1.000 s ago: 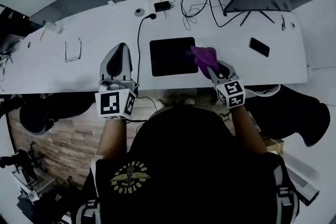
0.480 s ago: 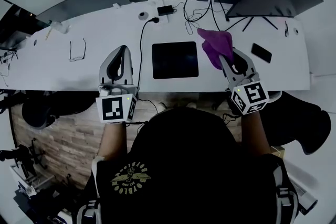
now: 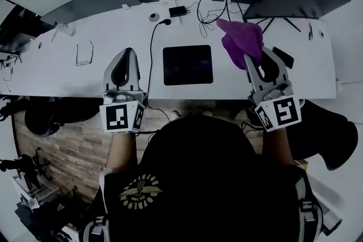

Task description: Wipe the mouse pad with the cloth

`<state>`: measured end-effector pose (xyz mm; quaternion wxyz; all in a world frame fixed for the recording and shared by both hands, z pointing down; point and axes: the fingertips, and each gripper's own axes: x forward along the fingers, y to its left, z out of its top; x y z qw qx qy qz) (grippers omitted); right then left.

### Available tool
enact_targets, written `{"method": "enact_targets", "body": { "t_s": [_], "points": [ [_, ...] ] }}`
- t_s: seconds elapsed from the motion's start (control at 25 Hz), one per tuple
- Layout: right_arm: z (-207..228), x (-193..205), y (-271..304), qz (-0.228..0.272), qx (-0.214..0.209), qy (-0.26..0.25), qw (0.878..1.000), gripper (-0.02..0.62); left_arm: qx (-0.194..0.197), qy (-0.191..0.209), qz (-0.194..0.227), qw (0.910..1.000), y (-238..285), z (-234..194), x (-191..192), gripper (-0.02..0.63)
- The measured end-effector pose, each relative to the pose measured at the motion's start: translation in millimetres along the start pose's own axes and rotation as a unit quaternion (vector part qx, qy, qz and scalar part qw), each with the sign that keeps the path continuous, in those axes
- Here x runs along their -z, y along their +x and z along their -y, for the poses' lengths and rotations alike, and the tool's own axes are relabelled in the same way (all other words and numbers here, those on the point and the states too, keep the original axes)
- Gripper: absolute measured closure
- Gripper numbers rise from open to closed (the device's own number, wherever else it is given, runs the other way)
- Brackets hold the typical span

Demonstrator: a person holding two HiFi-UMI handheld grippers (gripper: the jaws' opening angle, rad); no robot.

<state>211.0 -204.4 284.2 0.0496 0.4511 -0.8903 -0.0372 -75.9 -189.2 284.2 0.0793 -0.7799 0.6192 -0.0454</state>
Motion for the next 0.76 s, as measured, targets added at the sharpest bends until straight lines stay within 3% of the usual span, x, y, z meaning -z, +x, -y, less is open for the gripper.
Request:
{"method": "enact_targets", "body": {
  "t_s": [0.76],
  "points": [
    [26, 14, 13, -0.005, -0.015, 0.012, 1.000, 0.500, -0.013, 0.015, -0.038, 0.9991, 4, 10, 13, 0.604]
  ]
}}
